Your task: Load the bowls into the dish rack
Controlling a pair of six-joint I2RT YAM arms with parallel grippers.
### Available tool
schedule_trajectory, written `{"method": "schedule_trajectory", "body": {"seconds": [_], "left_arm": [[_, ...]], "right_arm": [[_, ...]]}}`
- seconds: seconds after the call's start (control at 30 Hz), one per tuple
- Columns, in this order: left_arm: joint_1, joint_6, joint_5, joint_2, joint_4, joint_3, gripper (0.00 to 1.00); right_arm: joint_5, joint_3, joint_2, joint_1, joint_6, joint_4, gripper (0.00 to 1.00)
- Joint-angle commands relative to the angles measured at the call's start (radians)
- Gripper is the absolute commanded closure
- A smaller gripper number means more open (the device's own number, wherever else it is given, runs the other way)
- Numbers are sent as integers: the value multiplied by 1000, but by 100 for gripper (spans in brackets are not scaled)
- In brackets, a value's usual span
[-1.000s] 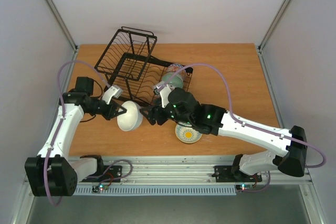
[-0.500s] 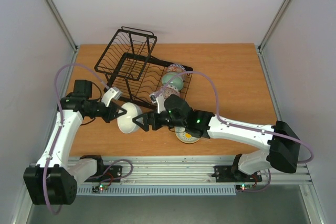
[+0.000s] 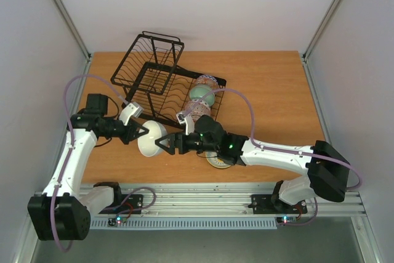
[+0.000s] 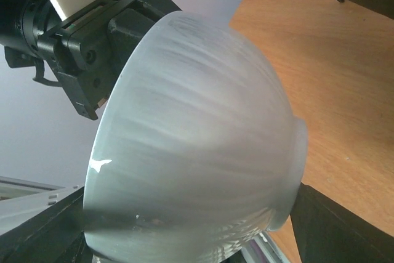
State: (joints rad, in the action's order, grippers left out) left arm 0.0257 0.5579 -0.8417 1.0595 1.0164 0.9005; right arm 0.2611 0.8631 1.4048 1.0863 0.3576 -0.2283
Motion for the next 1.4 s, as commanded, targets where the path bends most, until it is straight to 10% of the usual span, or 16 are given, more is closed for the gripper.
{"method": "schedule_trajectory", "body": {"seconds": [0.0,0.2,0.47,0.67,1.0,1.37], "left_arm": [[-4,9,-74,-3,-18,1,99],[-4,10,-79,-4,-16,2,100],[-4,12,-78,-3,-15,2,100],[-4,-8,-59,3,-33,-3,94],[-4,-51,-22,-44,-88,-32,24],[-4,-157,140,-134,-209,-71,14]], "right_arm": [[74,-11,22,-6,40,-124,21],[122,-31,41,-9,60,-210,40],[114,-64,32,-17,69,-252,98],[65,-63,-2,-19,25,-173,99],[-224,93,-148,-30,-299,364,99],[-559,357,8,-54,-724,572,99]]}}
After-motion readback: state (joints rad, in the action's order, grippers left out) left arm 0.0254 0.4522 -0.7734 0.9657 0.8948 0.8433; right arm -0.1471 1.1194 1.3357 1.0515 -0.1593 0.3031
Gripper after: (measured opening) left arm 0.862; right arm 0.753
